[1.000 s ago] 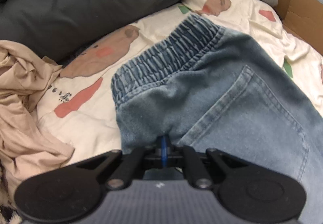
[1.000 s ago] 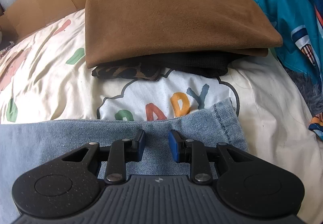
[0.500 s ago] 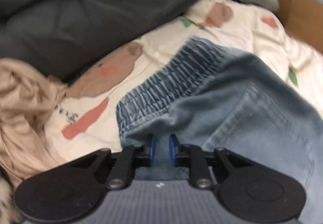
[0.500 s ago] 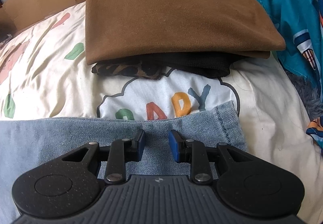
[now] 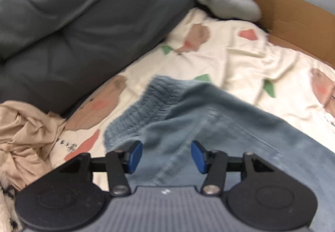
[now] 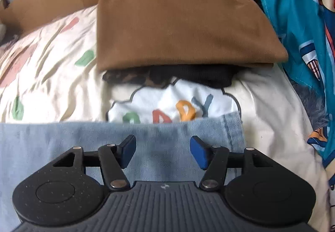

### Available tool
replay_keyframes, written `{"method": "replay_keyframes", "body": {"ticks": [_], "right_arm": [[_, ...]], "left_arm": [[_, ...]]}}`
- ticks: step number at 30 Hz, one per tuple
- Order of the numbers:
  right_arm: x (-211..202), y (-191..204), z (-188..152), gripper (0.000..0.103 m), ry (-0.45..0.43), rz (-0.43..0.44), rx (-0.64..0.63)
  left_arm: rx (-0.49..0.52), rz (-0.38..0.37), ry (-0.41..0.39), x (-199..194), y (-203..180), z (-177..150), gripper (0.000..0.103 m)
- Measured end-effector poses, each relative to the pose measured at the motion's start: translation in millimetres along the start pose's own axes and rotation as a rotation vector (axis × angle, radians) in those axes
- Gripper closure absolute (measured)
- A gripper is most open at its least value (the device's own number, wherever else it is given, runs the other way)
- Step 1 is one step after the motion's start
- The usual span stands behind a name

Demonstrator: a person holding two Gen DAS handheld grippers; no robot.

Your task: Fold clothes

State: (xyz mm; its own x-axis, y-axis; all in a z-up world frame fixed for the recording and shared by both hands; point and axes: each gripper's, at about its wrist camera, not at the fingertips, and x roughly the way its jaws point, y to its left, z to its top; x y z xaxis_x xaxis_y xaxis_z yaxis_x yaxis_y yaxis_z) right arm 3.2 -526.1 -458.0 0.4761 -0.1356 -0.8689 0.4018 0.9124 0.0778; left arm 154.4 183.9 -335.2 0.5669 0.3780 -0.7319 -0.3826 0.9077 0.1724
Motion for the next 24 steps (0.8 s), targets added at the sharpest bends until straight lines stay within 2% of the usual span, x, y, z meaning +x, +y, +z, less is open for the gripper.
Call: {"method": "replay_keyframes", "body": {"ticks": [5,12,15,21,24], "right_arm": [[-20.3,-11.6,-11.2,0.038,0.015,-0.012,-0.006],[-35.0,-31.7,-16.6,0.036,0.009,-0.042,0.034],[-41.8,-40.8,-22.9,0.036,0.014,-0.048,0.062],[-59.3,-61.2,-35.7,0.036,0.023,-0.054,0.109],[-66.8,-71.2,-45.8,0.036,0.037,-0.05,0.133]], "left_arm": [[0.024,-0.082,0.023,-8.2,-32.4,-8.7,0.041],[0.056,-0.15,0.041,-20.5,-65.7,-16.1,0.034],[0.058,-0.175,0.053,-23.2,-72.1,-16.0,0.025],[0.092,-0.225,0.099,-35.7,-91.8,-14.4,0.025],[0.14,-0.255,0.108,-48.4,-106.2,-9.1,0.025]]}}
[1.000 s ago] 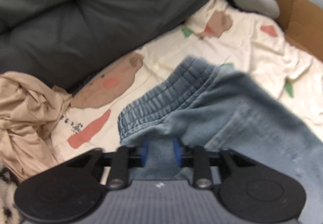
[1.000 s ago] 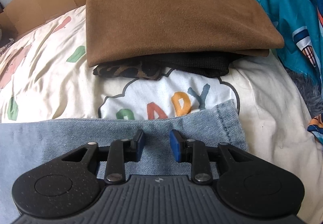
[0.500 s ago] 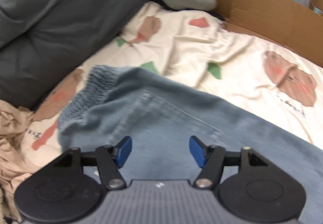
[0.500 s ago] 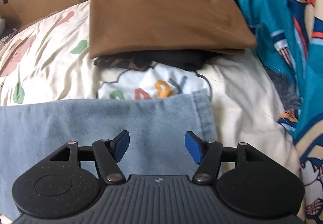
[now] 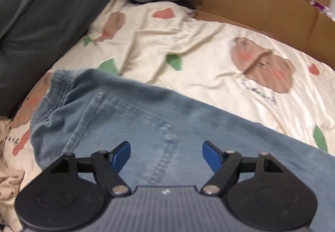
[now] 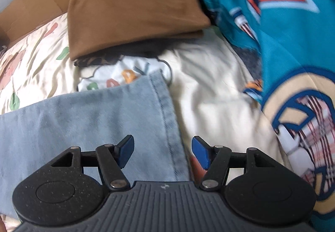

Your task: Fold clothes

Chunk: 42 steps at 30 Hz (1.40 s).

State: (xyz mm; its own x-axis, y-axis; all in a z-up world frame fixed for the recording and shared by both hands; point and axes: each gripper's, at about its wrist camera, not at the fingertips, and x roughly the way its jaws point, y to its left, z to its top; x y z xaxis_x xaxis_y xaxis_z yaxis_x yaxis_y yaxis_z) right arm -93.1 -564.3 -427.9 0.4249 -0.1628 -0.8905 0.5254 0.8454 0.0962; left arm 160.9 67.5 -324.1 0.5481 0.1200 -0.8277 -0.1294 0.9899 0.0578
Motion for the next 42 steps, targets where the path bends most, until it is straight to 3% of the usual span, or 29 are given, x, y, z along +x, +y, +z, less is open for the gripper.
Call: {"method": "replay_keyframes", "body": {"ticks": [9,17,22,30,38,42], "right_arm": [[-15.8,-39.3,-36.1,0.036,0.073,0.035,0.112],[-3.7,-57.8,-69.5,0.036,0.159,0.136,0.221],[15.6,-68.0,-77.5,0.036,0.201,0.289,0.442],[30.5,-92.1,-82.7,0.038,0.182,0.405,0.662],[0.5,-79.9,-63.3,0.04,0.109,0.549,0.611],[3.3,-73.4,-55.2,0.04,0.112,0.548,0.563]], "left_arm": [[0.141,-0.1,0.0,-20.9,-48.2,25.4,0.023],[0.214,-0.151,0.081,-5.2,-79.3,13.6,0.023],[0.25,-0.186,0.123,-2.4,-88.4,7.0,0.023],[0.284,-0.229,0.127,4.4,-101.9,0.1,0.023],[0.307,-0.249,0.133,8.3,-110.2,-7.8,0.023],[0.332,-0.257,0.14,7.3,-114.6,-14.9,0.023]]}}
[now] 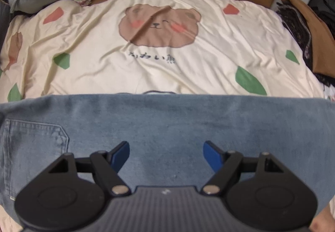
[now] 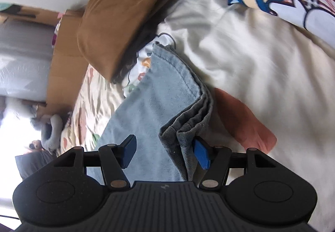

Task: Fold clothes
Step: 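Grasp the folded jeans leg edge with the right gripper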

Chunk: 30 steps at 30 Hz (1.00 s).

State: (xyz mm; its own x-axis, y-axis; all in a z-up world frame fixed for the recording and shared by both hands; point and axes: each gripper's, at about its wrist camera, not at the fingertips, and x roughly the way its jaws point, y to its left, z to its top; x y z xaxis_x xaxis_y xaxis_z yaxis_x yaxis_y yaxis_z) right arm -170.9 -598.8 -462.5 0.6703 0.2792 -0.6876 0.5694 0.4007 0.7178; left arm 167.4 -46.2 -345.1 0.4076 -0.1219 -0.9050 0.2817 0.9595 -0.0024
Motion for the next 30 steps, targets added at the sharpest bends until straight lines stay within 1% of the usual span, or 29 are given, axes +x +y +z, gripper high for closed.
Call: {"method": "replay_keyframes", "body": {"ticks": [2,6,8,11,14,19,23,28,29,30], "right_arm": [[5.2,-2.0,3.6,0.04,0.003,-0.022,-0.001],[12.2,-18.4,8.2,0.04,0.016,-0.073,0.012],[15.1,-30.1,7.0,0.04,0.024,-0.075,0.033],[15.4,-46.1,8.1,0.041,0.006,-0.043,0.081],[13.7,-48.7,14.0,0.041,0.002,0.006,0.101],[13.3,-39.4,26.2,0.041,0.054,0.08,0.08],[30.5,-42.3,37.8,0.041,0.104,0.08,0.074],[48.3,-40.0,48.2,0.042,0.167,0.07,0.034],[49.3,-36.6,49.8,0.045,0.174,0.066,0.015],[50.2,-32.0,50.7,0.057,0.181,0.051,-0.011]], "left_arm": [[0.008,-0.003,0.004,0.3,-1.2,-2.8,0.023],[0.013,0.001,0.02,3.0,0.2,-7.7,0.023],[0.01,0.005,0.029,4.7,1.8,-9.2,0.023],[0.015,0.012,0.034,5.4,2.8,-9.2,0.023],[0.021,0.015,0.033,5.1,2.4,-7.4,0.023],[0.026,0.015,0.038,6.7,-1.1,-7.4,0.023],[0.03,0.006,0.055,9.3,-4.9,-9.7,0.023],[0.031,0.009,0.065,8.9,-2.5,-9.9,0.023],[0.025,0.012,0.067,9.1,-0.6,-9.9,0.023],[0.019,0.016,0.069,9.3,1.4,-10.0,0.023]]}}
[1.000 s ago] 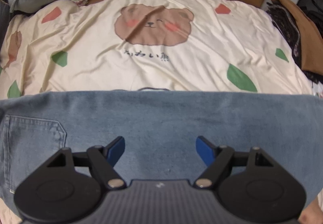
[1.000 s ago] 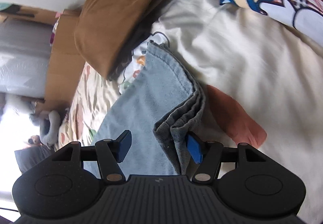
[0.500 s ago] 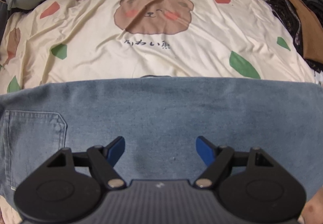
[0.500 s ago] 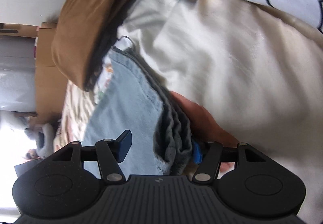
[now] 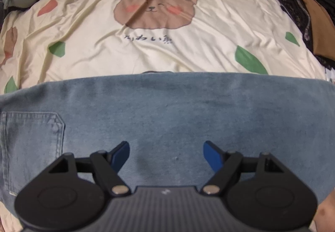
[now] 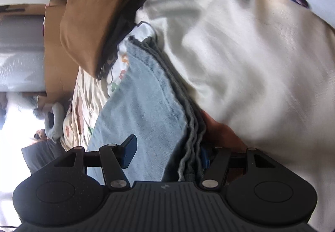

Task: Fold clothes
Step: 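Grasp the folded jeans leg edge with the right gripper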

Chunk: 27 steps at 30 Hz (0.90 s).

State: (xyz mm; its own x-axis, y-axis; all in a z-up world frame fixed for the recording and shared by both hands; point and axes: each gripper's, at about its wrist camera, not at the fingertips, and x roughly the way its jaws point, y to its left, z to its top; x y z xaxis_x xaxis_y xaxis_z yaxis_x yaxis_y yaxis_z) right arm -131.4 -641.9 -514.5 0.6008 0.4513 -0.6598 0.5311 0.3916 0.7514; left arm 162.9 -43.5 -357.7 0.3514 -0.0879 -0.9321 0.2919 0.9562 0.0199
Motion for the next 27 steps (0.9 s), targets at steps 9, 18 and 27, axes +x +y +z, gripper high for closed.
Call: {"method": "replay_keyframes", "body": {"ticks": [9,18,27], "right_arm": [[-8.5,23.9,8.2,0.073,0.059,0.064,-0.075],[15.0,20.0,29.4,0.071,0.092,-0.045,-0.088],[22.8,7.8,39.7,0.071,0.098,-0.029,-0.066]], "left_arm": [[-0.016,0.013,0.008,1.1,4.5,0.9,0.023],[-0.019,0.015,0.014,2.2,6.6,-1.9,0.023],[-0.042,0.015,0.026,4.7,11.9,-7.8,0.023]]}}
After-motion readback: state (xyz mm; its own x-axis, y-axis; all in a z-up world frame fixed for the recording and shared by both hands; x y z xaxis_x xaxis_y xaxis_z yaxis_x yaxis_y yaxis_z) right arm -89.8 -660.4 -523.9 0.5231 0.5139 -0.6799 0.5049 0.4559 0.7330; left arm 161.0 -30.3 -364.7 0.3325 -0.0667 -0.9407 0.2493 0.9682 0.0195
